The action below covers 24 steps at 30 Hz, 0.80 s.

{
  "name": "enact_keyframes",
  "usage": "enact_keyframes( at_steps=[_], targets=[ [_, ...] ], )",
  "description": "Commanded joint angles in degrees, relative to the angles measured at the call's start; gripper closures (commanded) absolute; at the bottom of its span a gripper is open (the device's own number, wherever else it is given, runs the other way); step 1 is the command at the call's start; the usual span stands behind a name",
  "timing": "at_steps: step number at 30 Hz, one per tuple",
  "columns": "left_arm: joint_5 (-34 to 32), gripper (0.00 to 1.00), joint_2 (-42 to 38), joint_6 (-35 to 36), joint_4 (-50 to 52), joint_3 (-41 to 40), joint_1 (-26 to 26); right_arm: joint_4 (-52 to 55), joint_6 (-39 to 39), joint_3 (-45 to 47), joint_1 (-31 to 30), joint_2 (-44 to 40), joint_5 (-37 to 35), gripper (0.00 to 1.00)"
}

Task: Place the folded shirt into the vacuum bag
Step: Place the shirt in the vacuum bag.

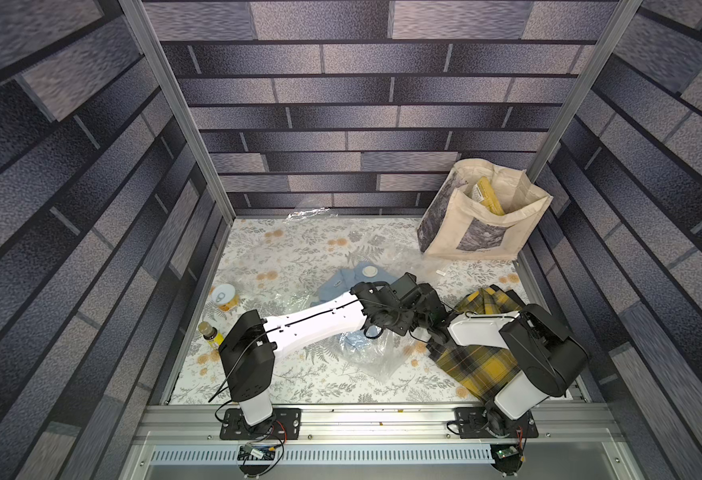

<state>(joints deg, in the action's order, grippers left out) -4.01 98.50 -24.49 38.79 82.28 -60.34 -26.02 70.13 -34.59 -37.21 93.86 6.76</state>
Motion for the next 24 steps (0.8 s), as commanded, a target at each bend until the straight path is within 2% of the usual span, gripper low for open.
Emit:
enact_keyframes(
  at_steps=[1,7,14,16,20,22,24],
  targets=[
    [1.6,1.00,-2.3,0.8,-0.6,0.6,-0.8,-1.7,-2.5,-2.4,1.0,1.1,0.7,0.91],
    [0.9,1.00,-2.8,1.0,-0.3,0.8,-0.8,-1.4,-4.6,-6.0,1.4,3.3,4.1,0.90],
    [0.8,1.00,-3.2,0.9,-0.4,0.4,-0.9,2.5,-7.1,-5.4,3.0,-2.2,2.8,0.84],
    [0.8,1.00,-3.3,0.8,-0.5,0.3,-0.9,3.6,-7.8,-6.8,3.0,-2.3,3.7,0.77],
    [-0.2,1.00,-3.6,1.1,-0.7,0.6,-0.9,3.4,-3.3,-6.1,2.9,1.1,5.9,0.55],
    [-0.7,1.00,-3.9,1.4,-1.0,1.1,-0.9,-0.9,0.8,-2.6,2.2,1.4,5.9,0.50],
    [-0.6,1.00,-3.8,1.6,-1.6,1.8,-0.9,-0.3,2.1,-1.9,0.2,0.9,5.0,0.48]
  ],
)
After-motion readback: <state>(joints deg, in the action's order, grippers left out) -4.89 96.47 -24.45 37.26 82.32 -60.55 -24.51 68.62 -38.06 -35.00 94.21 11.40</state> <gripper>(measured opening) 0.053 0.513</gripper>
